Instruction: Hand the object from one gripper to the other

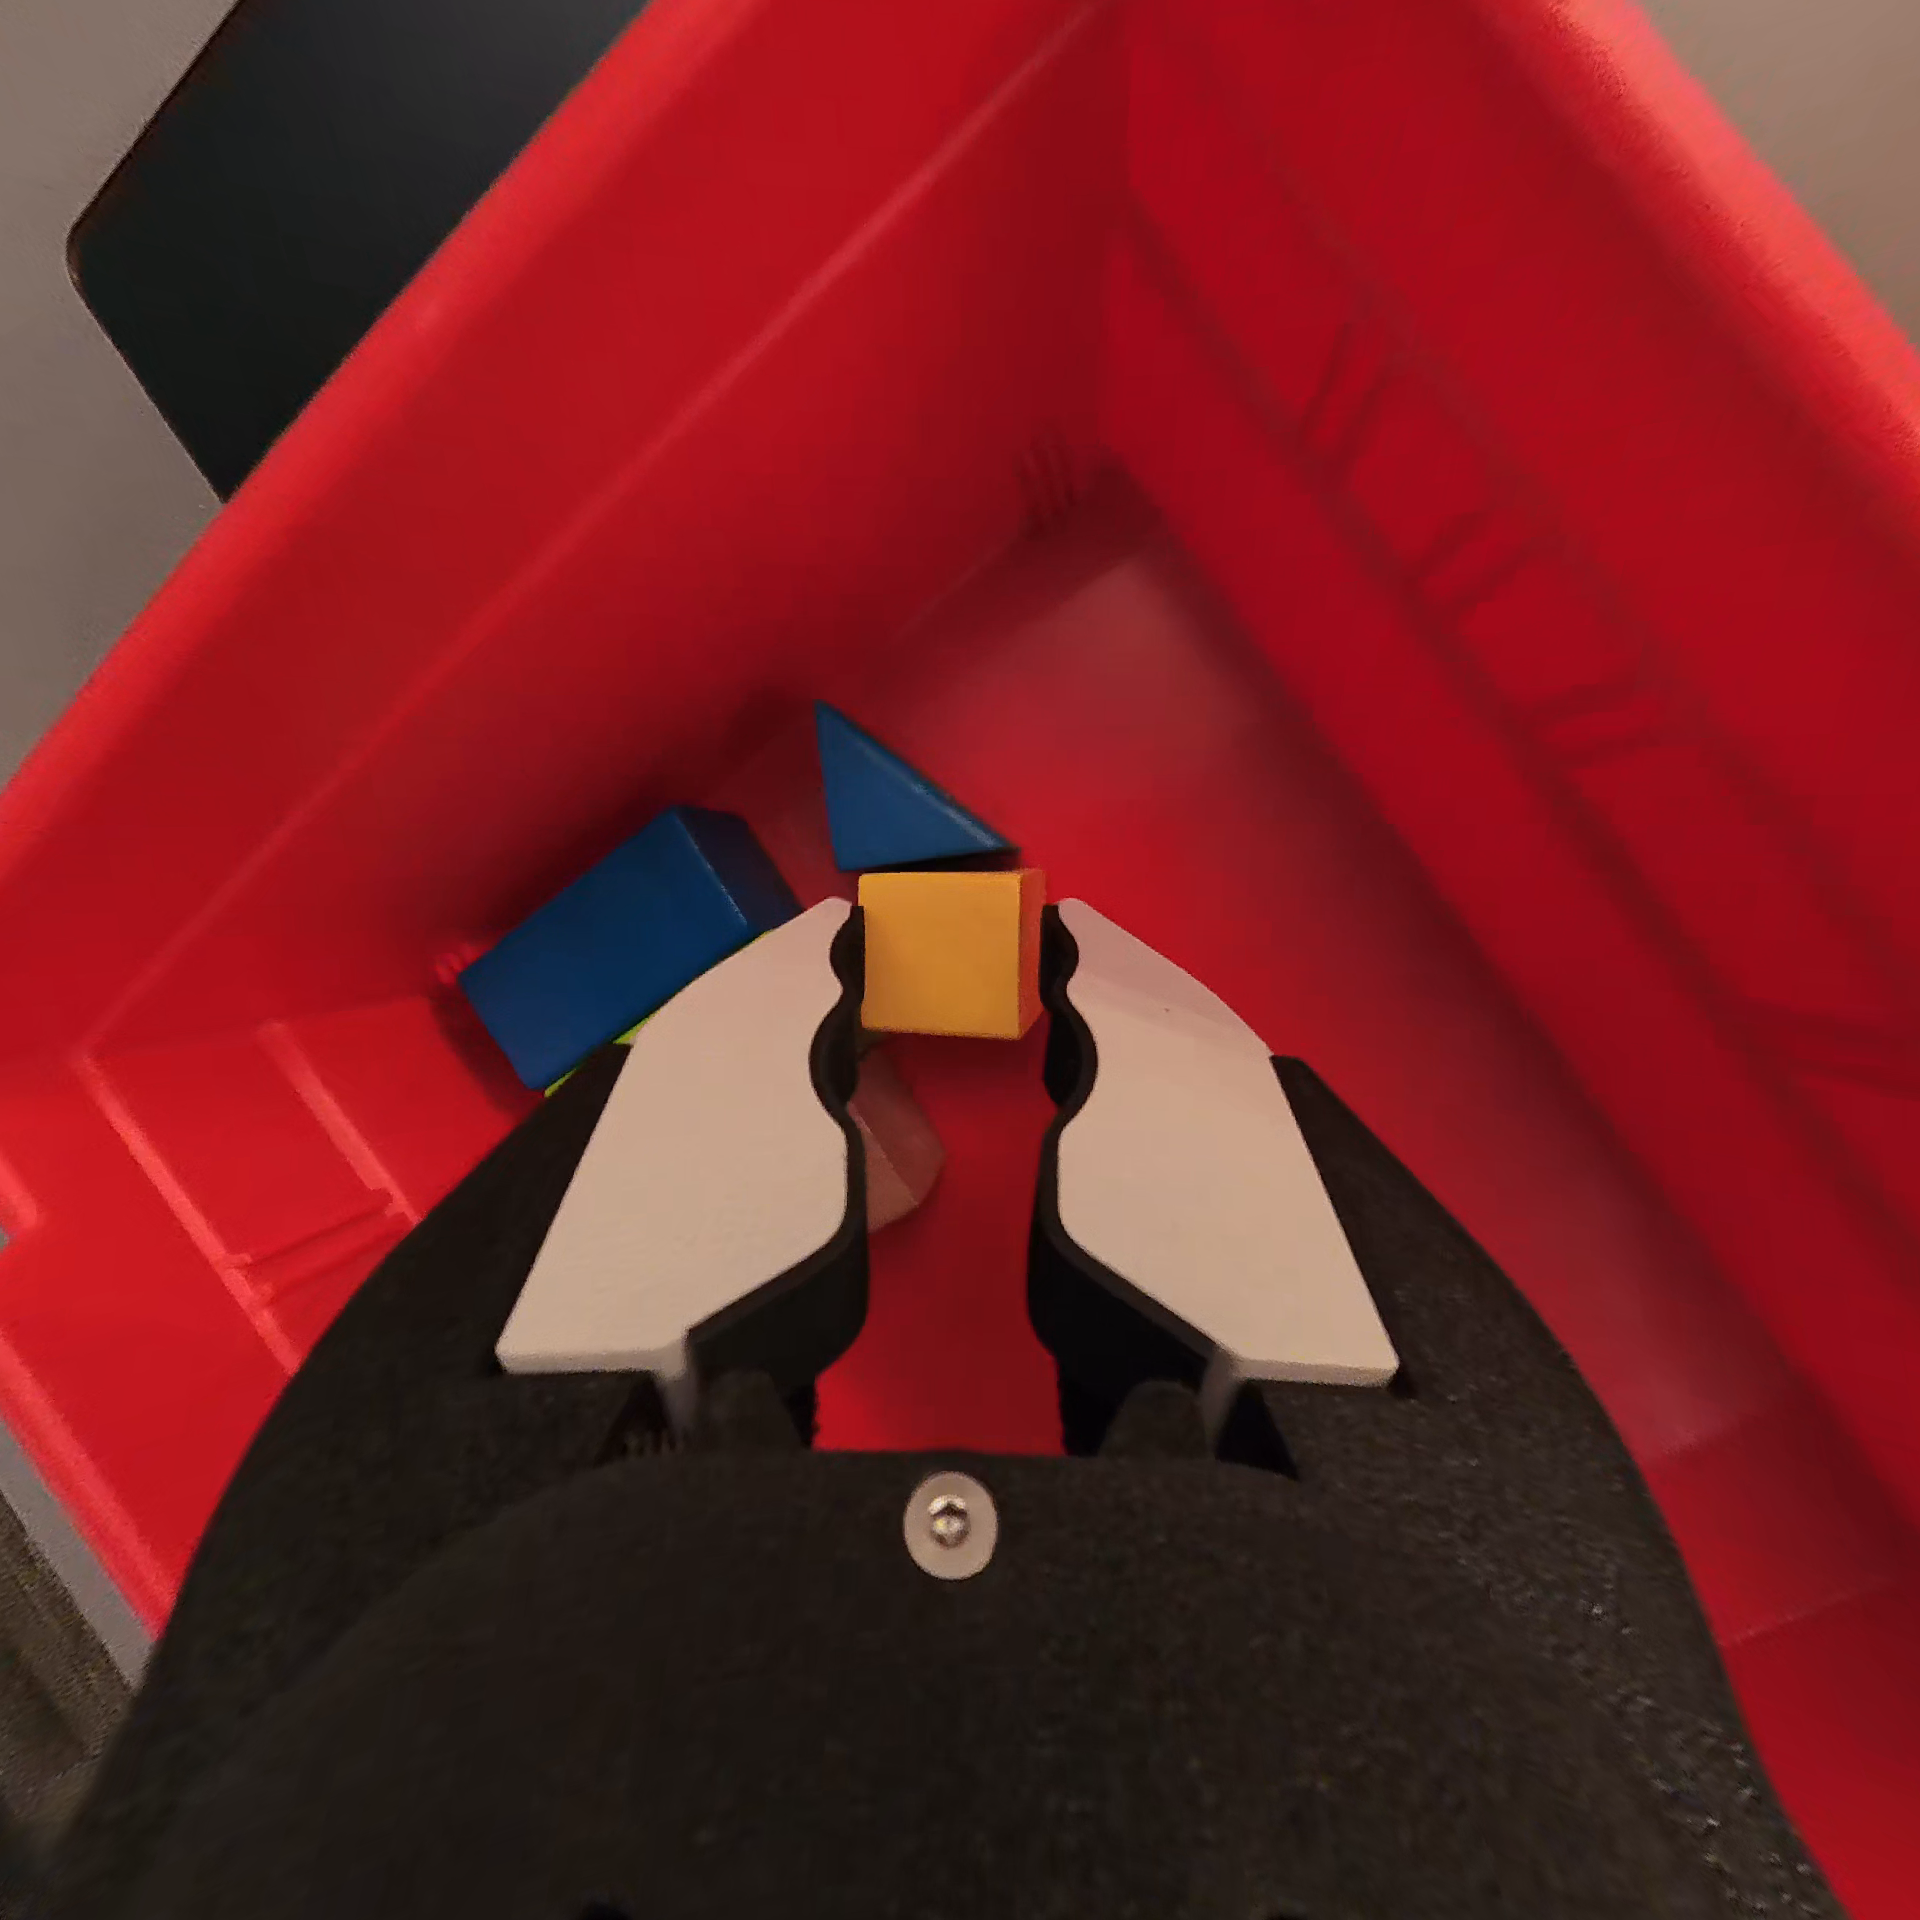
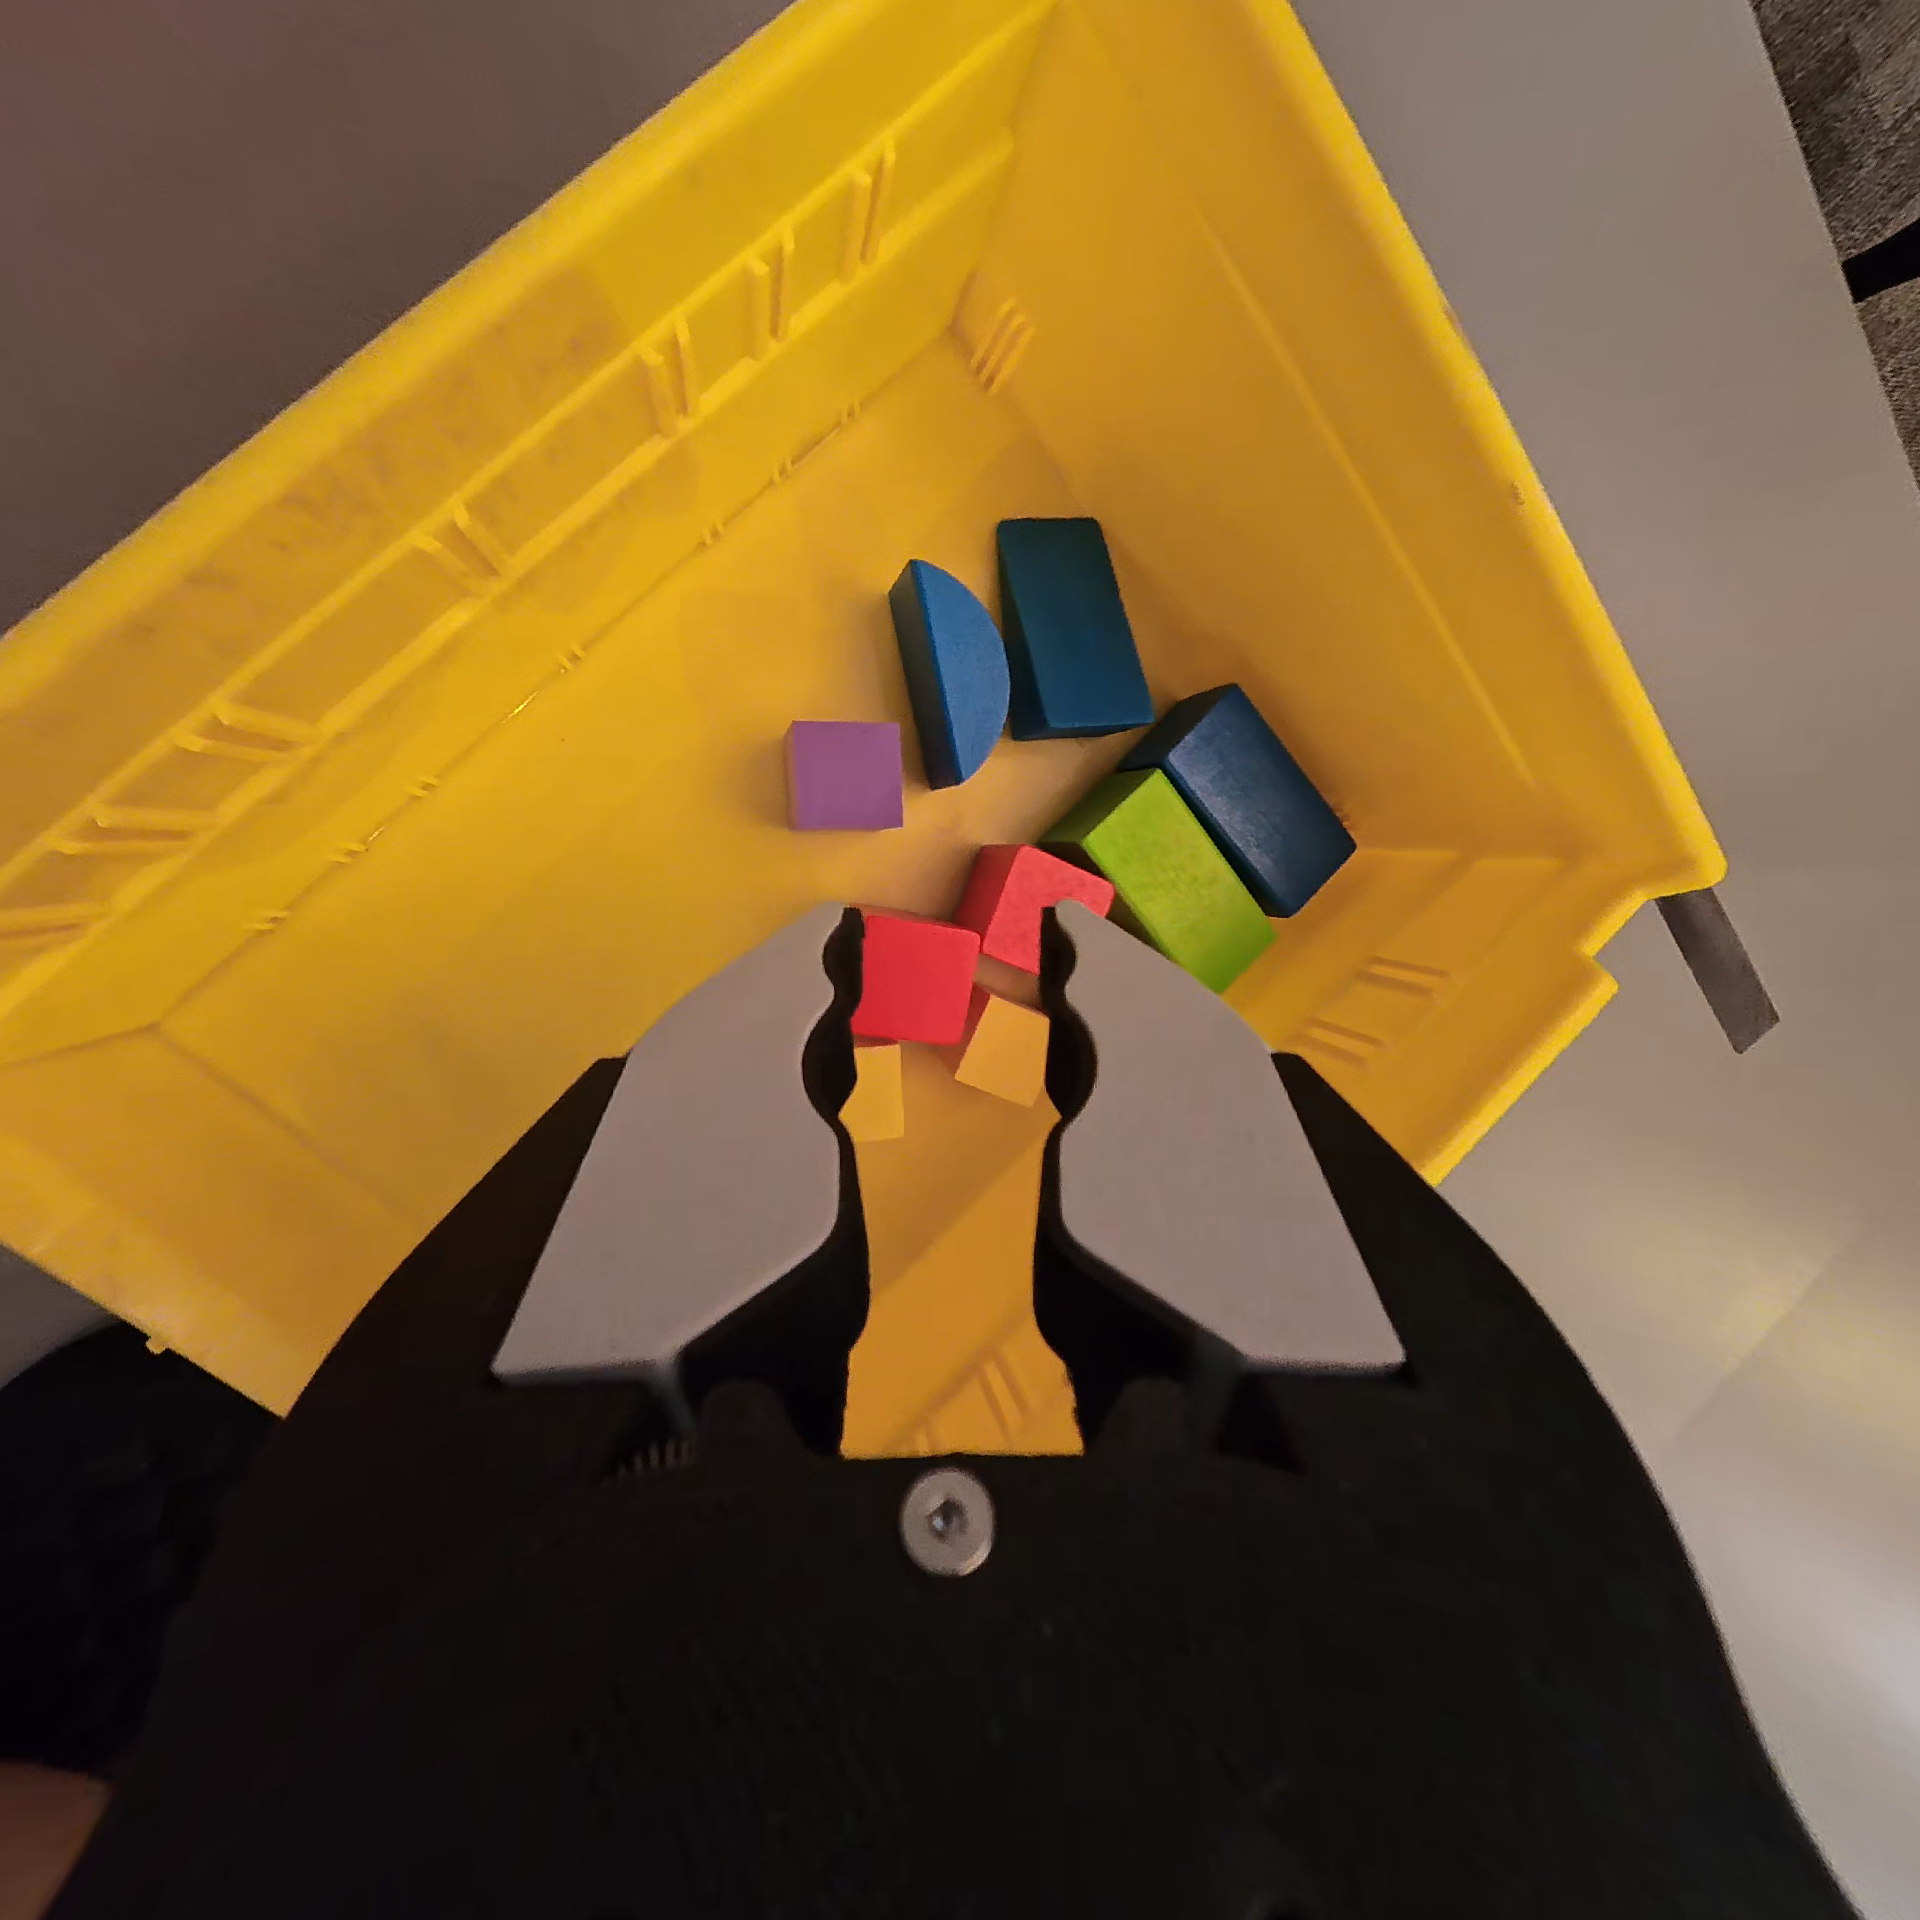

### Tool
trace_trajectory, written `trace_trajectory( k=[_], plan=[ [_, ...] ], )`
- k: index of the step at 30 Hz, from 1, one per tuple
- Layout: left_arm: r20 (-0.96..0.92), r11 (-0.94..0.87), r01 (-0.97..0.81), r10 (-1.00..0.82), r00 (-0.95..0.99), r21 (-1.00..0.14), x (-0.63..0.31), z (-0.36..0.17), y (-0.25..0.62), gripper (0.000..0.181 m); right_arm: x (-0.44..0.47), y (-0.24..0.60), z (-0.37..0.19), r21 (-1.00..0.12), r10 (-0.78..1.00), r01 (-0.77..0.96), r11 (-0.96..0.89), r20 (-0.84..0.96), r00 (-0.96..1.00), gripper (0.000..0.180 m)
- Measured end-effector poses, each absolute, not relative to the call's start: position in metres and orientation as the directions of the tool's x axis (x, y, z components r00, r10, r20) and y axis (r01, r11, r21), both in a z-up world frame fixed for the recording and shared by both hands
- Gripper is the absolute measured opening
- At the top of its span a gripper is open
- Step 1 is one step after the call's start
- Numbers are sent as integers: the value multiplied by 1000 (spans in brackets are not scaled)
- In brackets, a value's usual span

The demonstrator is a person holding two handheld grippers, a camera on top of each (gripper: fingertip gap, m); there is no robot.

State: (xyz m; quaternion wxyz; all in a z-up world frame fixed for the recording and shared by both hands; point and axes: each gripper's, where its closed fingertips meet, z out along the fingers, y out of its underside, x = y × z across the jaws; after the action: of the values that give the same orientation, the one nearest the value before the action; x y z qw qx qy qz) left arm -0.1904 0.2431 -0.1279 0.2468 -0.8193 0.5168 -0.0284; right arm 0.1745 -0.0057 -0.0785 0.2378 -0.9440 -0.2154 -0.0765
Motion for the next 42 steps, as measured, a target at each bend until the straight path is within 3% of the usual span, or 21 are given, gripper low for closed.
trace_trajectory(
  k=[18,21,24,27,30,34,42],
  plan=[
    [-198,-352,-852,-871,450,-388,-198,-135,243,35,172,-5,-78,-406,384,462,-788,263,885,34],
    [-186,-336,-826,-871,456,-452,-196,-110,239,35,173,-2,-64,-449,357,460,-766,299,885,34],
    [-147,-303,-748,-871,469,-590,-191,-64,231,35,171,8,-33,-529,304,479,-700,386,871,34],
    [15,-239,-556,-927,376,-796,-163,2,194,35,147,17,3,-598,285,538,-595,468,836,34],
    [200,-232,-311,-971,131,-922,-135,66,136,35,103,32,51,-642,244,674,-366,633,735,40],
    [345,-318,-149,-914,-214,-936,-114,113,69,34,-1,32,95,-675,271,734,66,721,638,48],
    [341,-316,-129,-838,-427,-940,-99,134,5,34,-93,3,130,-546,130,735,402,829,544,52]
  ],
)
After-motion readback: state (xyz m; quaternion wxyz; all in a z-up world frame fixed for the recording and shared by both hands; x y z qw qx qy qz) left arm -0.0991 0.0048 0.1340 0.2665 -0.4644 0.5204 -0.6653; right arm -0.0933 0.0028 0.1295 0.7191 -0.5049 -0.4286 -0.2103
